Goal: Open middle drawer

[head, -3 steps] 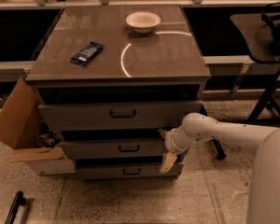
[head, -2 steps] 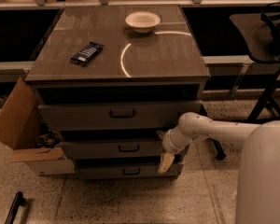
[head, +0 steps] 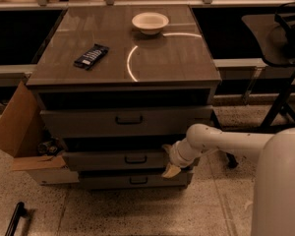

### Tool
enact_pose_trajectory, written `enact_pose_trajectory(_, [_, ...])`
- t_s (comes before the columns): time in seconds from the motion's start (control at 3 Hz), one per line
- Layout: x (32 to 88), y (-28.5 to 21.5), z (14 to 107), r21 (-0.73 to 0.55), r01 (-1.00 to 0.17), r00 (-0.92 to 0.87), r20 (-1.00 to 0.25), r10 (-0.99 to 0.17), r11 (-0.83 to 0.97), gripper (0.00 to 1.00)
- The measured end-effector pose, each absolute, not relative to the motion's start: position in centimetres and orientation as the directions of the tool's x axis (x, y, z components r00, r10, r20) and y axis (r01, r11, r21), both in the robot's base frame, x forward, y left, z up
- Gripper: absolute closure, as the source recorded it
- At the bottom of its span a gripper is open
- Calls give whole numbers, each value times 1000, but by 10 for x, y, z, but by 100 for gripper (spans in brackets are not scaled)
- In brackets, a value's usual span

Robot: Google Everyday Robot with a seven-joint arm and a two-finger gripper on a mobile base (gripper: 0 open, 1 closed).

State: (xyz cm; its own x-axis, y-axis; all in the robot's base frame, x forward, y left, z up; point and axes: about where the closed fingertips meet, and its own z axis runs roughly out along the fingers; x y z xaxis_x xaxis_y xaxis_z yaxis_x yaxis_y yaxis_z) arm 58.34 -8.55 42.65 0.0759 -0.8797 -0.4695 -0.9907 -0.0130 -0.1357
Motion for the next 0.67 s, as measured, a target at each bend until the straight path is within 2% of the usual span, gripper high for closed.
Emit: enact_pose_trajectory(0.67, [506,-75,458,-164,-985,139,-569,-811,-54,89])
